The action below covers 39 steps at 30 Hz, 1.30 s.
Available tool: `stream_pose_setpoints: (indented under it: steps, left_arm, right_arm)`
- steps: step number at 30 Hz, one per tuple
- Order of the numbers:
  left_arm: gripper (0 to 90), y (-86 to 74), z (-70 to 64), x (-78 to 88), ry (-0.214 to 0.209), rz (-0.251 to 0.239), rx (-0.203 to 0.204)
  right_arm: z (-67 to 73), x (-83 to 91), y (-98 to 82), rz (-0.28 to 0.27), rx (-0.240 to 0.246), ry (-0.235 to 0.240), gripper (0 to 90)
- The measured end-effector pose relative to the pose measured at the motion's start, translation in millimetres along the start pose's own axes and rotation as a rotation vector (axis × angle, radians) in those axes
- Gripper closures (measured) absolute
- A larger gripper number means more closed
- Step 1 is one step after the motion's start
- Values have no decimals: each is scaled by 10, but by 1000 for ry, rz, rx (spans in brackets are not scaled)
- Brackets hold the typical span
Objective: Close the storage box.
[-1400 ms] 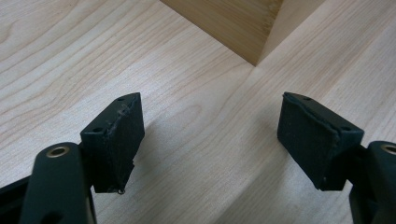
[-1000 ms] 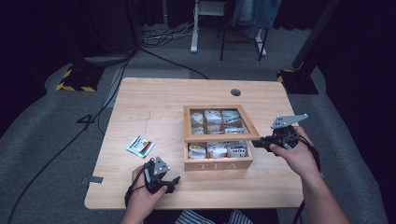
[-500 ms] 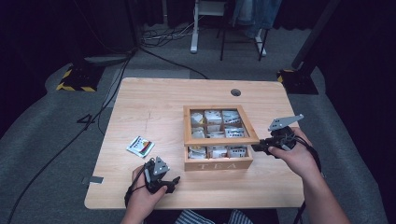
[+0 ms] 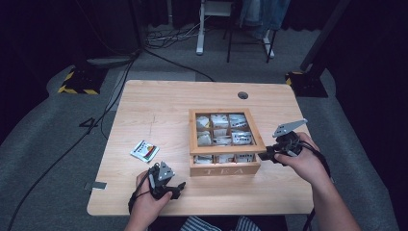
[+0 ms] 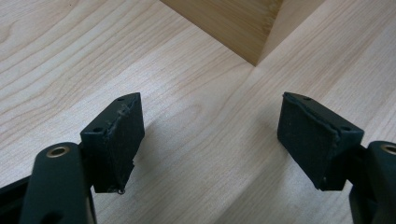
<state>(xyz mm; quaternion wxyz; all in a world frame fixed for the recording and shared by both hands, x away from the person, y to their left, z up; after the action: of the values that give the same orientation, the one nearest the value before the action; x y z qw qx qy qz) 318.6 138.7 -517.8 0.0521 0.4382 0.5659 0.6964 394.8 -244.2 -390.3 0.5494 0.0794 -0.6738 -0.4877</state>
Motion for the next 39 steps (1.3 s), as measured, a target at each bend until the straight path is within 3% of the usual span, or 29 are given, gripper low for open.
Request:
stream_pose_setpoints:
  steps: [21,39]
  left_arm:
    - [232,4,3,-2,3,2,-6]
    - [220,18,0,-29,-8,3,-5]
  right_arm:
    - [17,-139,-89,135,11,20,651]
    - [27,-213,-152,179,19,15,629]
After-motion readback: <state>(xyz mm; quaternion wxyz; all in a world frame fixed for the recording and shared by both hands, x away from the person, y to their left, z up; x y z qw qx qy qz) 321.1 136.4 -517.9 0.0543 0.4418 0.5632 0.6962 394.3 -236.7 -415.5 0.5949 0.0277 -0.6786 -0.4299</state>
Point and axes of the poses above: each handheld gripper's, and its own axes: x roughly backward along the jaws, y roughly out of its top, z roughly to its left, the point moved 2 cm from there along -x, roughly forward along the jaws, and after that the axes turned 12 degrees about -z, right-handed, at the moved point
